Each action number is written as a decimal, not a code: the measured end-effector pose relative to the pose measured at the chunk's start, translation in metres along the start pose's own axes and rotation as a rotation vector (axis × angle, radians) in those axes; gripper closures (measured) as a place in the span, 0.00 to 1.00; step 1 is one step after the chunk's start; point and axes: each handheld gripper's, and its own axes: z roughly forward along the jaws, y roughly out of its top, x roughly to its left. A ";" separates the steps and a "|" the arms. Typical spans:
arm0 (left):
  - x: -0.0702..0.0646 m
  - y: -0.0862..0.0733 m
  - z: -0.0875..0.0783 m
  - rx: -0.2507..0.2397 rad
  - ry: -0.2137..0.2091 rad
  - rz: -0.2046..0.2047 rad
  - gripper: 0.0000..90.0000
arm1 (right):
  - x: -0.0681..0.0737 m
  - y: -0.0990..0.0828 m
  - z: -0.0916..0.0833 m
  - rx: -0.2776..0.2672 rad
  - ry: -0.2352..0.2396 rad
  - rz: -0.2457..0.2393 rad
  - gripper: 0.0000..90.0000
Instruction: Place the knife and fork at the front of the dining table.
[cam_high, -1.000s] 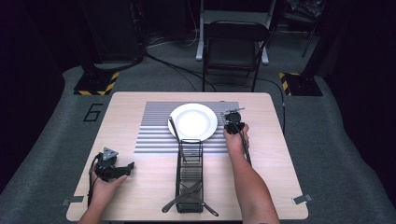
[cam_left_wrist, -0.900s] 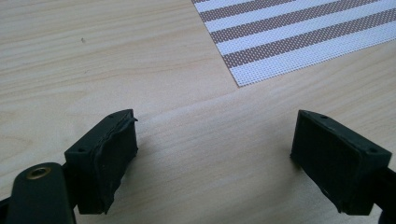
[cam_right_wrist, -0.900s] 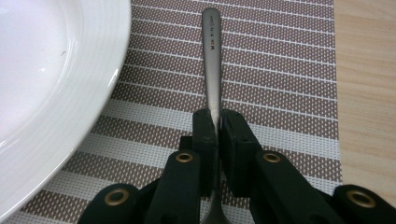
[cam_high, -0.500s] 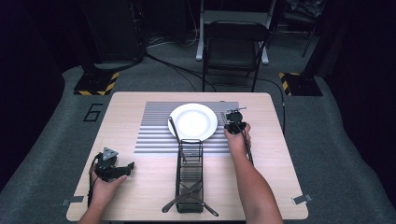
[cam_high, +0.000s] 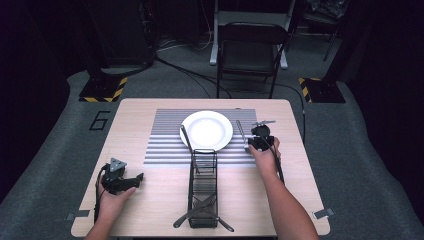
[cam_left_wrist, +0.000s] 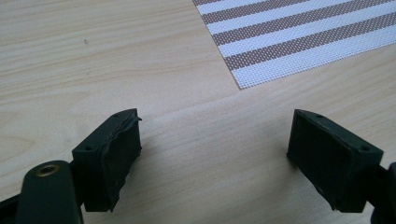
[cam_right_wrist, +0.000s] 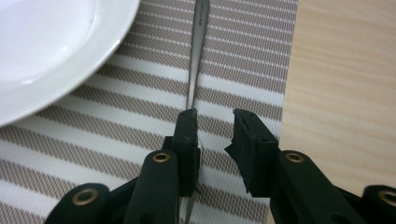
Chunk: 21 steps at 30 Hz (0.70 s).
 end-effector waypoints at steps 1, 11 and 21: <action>0.000 0.000 -0.001 0.008 -0.002 0.001 0.19 | -0.002 -0.003 -0.001 0.003 0.002 0.000 0.78; 0.000 0.000 0.000 -0.003 0.002 0.001 0.21 | -0.005 -0.024 -0.010 0.017 -0.008 -0.016 0.81; 0.000 0.000 0.000 -0.003 0.004 0.001 0.21 | -0.004 -0.034 -0.011 0.033 0.019 -0.008 0.85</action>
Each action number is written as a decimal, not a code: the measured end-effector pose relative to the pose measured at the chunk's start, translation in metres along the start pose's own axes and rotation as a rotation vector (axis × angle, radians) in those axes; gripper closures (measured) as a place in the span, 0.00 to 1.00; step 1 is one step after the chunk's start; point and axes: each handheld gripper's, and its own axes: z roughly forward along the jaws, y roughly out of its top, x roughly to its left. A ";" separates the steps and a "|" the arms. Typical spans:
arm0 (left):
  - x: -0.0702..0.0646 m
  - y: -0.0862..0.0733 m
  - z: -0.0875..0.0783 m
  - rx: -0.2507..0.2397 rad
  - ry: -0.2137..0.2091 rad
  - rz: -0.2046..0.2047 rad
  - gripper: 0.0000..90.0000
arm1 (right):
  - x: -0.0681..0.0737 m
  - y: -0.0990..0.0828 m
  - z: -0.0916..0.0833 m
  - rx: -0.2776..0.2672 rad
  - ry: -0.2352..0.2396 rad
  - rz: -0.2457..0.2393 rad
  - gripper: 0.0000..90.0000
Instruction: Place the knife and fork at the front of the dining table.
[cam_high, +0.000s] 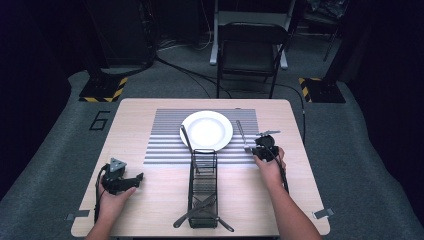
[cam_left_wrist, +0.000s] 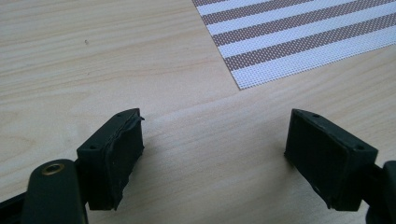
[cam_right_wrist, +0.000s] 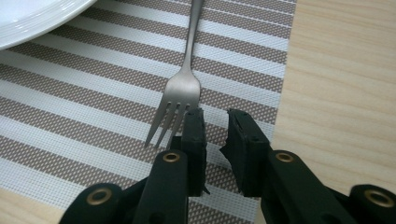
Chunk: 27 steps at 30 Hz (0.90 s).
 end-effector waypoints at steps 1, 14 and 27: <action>0.000 0.000 0.000 0.000 0.000 0.000 0.21 | 0.002 0.000 -0.001 0.004 0.002 0.004 0.85; 0.000 0.000 0.000 0.001 0.001 0.000 0.21 | 0.022 -0.004 -0.006 -0.016 0.038 -0.037 0.85; -0.001 0.000 -0.001 0.003 0.002 -0.007 0.22 | 0.019 -0.024 -0.025 -0.058 0.096 -0.002 0.80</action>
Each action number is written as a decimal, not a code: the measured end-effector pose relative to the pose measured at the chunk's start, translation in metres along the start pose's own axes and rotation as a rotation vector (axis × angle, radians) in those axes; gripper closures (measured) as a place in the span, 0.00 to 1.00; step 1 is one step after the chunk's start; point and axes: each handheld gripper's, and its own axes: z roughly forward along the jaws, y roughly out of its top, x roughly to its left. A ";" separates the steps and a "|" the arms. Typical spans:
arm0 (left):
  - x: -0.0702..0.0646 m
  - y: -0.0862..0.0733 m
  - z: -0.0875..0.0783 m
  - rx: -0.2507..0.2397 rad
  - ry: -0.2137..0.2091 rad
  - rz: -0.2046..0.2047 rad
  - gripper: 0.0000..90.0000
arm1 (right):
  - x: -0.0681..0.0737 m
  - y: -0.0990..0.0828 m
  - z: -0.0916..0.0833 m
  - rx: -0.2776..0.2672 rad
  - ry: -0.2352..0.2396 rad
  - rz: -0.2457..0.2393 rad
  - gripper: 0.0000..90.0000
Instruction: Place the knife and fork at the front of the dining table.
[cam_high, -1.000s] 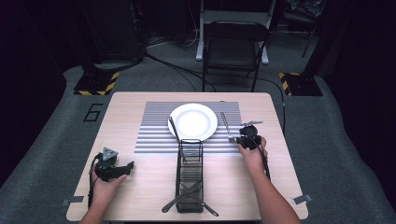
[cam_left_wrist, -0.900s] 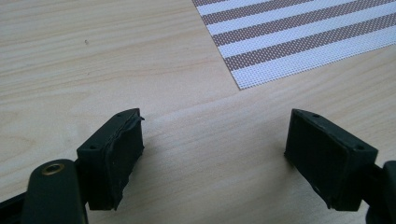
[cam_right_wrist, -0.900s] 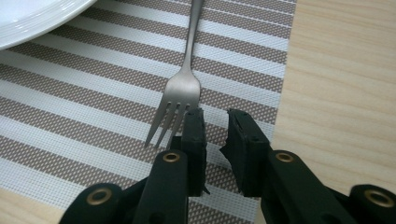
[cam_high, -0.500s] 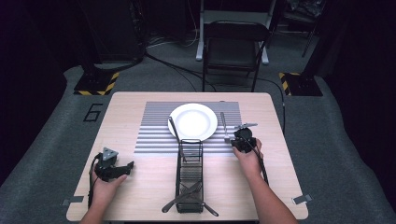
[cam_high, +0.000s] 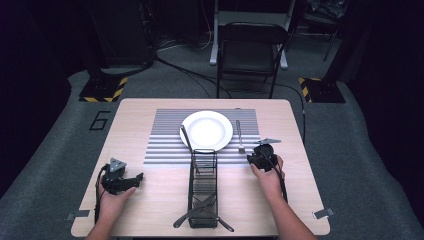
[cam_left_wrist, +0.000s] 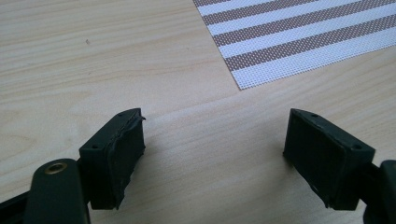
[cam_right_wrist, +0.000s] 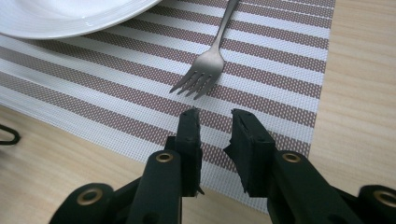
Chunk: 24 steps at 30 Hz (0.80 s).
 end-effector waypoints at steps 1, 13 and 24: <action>0.000 0.000 0.000 -0.001 0.001 -0.001 0.23 | -0.001 -0.002 -0.002 -0.009 0.001 0.000 0.79; 0.001 0.001 -0.002 -0.012 0.000 -0.021 0.36 | 0.005 -0.020 -0.028 -0.011 0.040 -0.043 0.64; -0.007 0.014 -0.011 0.014 -0.066 -0.062 0.48 | 0.019 -0.029 -0.032 -0.036 0.098 -0.127 0.57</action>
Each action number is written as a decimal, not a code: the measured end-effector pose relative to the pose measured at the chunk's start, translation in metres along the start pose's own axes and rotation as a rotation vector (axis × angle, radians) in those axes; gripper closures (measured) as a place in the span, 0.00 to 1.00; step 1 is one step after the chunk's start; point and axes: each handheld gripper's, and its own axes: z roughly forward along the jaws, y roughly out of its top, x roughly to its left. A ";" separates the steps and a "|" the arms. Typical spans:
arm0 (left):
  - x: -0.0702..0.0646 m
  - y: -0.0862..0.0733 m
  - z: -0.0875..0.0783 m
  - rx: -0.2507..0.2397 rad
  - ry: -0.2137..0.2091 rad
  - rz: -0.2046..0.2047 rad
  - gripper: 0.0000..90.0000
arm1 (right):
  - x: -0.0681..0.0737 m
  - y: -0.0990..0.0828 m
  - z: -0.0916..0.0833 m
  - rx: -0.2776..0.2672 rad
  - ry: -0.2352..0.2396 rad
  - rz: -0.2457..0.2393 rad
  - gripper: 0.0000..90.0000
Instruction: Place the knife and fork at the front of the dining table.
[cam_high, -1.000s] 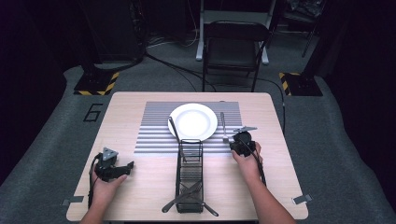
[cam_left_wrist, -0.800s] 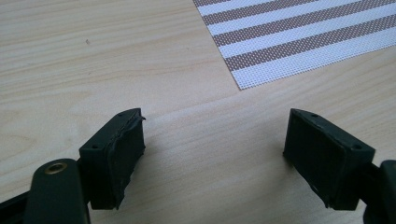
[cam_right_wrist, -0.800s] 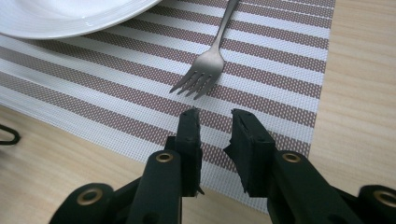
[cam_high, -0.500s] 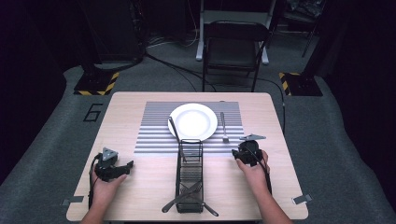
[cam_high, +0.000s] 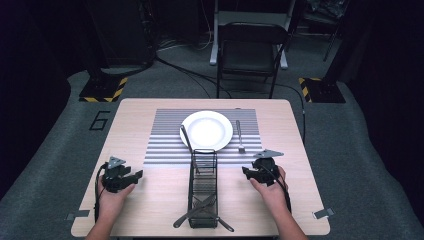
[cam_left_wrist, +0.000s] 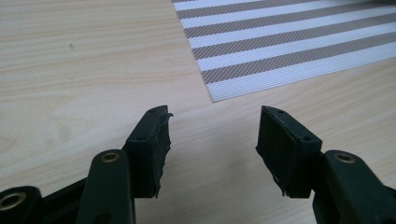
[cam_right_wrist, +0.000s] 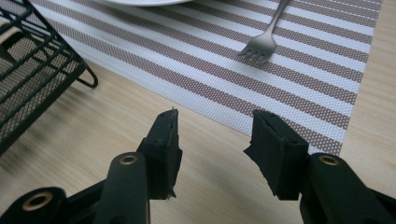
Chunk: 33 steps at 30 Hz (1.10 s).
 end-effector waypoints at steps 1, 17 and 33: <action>-0.003 0.002 -0.001 -0.005 -0.004 0.000 0.48 | 0.002 -0.001 0.001 0.002 0.000 -0.011 0.57; -0.041 0.042 -0.025 -0.043 -0.103 0.036 0.61 | 0.004 -0.002 -0.006 -0.042 0.007 -0.020 0.57; -0.085 0.087 -0.042 -0.065 -0.201 0.129 0.67 | 0.000 -0.005 -0.004 -0.039 -0.001 -0.010 0.57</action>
